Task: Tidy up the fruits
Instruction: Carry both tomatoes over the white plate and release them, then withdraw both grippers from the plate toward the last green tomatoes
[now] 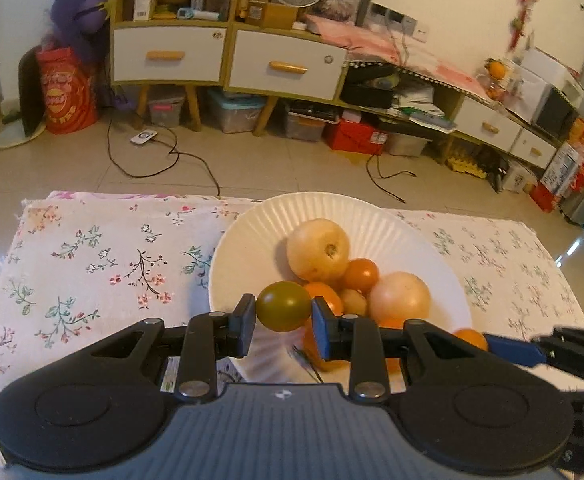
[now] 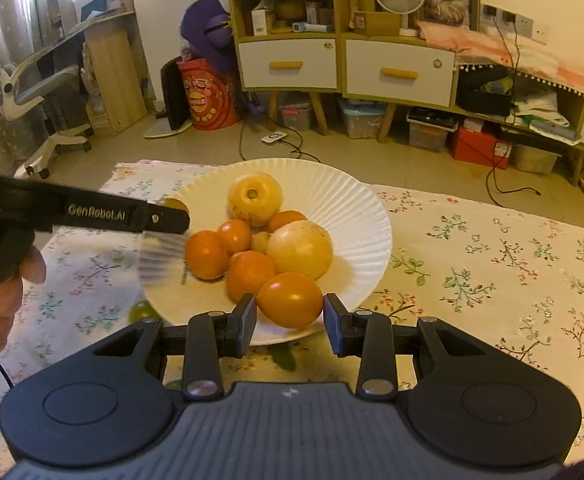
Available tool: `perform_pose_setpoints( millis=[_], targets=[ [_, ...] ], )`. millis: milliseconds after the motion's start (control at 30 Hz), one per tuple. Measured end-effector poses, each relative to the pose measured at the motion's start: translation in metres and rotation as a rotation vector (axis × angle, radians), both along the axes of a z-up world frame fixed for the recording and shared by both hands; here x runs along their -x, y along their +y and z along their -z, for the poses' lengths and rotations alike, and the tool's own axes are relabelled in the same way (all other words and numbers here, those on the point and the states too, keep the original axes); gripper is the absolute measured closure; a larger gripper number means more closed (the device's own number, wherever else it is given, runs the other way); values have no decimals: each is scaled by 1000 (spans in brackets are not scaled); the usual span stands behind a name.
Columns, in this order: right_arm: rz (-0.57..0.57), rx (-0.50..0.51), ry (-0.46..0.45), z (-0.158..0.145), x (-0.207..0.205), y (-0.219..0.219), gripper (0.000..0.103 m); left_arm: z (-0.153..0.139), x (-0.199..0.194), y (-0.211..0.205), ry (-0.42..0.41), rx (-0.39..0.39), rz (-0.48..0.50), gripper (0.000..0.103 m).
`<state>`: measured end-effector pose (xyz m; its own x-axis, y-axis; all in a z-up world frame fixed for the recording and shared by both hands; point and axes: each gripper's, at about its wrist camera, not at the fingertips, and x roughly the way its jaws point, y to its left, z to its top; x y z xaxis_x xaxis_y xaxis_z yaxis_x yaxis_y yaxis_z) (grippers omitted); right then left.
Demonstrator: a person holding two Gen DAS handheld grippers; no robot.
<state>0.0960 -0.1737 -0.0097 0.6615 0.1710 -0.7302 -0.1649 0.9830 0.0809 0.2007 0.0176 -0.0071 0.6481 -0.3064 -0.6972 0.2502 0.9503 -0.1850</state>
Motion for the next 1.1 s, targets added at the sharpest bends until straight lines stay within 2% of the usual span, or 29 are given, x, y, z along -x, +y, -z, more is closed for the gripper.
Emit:
perform_pose_setpoints(
  millis=[433,733,833,900,967,1100],
  targets=[
    [25,-43,10,5,-9,-4,70,9,-16,-4,22,16,-9,96],
    [15,-36,15,6,-10,-1,69,6,-16,-8,12,-19,-3,96],
    [24,-39,9,4,-10,-3,62,4,-15,-9,2,-28,0,91],
    [26,-36,5,2,-10,-4,60,3,-14,-9,-2,-34,1,84],
    [33,-33,3,1,-9,-4,53,2,-12,-8,-6,-34,-3,77],
    [41,-28,3,0,-9,-5,49,0,-7,-4,-3,-30,-6,71]
  ],
)
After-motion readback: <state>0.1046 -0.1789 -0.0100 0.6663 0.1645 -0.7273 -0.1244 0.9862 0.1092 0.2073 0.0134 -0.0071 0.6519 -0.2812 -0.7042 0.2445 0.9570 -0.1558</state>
